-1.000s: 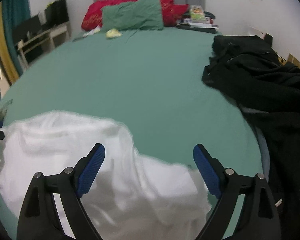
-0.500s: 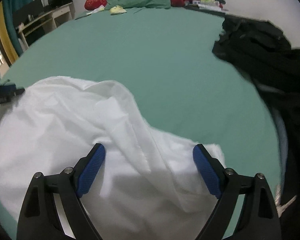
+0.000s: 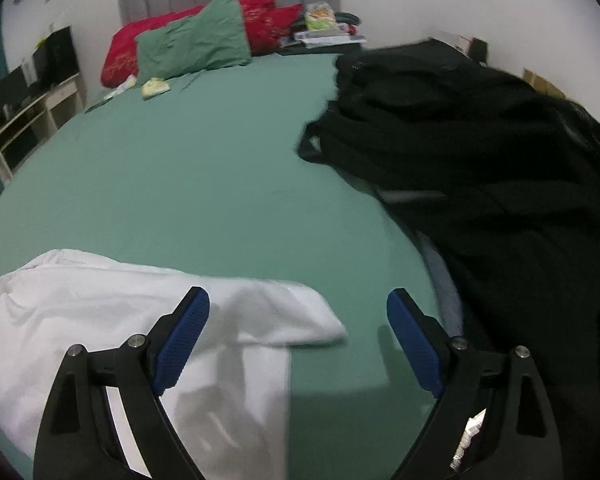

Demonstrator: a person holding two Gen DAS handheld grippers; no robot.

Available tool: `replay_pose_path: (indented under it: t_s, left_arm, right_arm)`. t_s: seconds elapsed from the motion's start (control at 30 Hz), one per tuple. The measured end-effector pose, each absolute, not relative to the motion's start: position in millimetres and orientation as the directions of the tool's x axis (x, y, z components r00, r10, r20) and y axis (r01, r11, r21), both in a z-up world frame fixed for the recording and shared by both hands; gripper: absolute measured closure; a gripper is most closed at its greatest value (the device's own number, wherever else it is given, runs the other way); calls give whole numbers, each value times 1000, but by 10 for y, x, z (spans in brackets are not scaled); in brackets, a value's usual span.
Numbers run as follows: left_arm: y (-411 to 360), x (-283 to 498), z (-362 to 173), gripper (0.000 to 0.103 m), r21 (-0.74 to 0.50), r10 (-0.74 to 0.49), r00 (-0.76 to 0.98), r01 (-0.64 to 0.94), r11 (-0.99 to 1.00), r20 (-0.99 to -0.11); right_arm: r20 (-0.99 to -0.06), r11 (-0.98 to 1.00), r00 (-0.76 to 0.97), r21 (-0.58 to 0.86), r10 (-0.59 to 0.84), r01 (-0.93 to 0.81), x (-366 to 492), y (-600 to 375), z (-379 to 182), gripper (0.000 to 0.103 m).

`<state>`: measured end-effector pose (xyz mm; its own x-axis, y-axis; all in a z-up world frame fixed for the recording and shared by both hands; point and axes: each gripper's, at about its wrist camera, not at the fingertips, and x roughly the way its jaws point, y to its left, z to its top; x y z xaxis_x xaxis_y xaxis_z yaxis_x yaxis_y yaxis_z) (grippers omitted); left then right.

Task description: Fold large clothes

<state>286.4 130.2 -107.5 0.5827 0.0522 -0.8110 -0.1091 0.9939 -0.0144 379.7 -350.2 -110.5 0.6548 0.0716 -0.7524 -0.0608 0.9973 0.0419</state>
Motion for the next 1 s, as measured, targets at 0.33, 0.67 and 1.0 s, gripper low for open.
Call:
replay_pose_path:
  t_s: [0.33, 0.67, 1.0]
  left_arm:
    - [1197, 2770, -1615, 38, 138, 116, 426, 22, 990, -897]
    - [1563, 3291, -1690, 38, 138, 210, 459, -187, 973, -863]
    - [2205, 2994, -1318, 38, -55, 229, 543, -457, 888, -808]
  right_arm:
    - [-763, 946, 575, 316, 296, -68, 3573, -3760, -1218, 13]
    - [-810, 964, 524, 199, 264, -179, 3830, -3315, -1490, 46]
    - [-813, 976, 541, 158, 214, -150, 3781, -3324, -1412, 45]
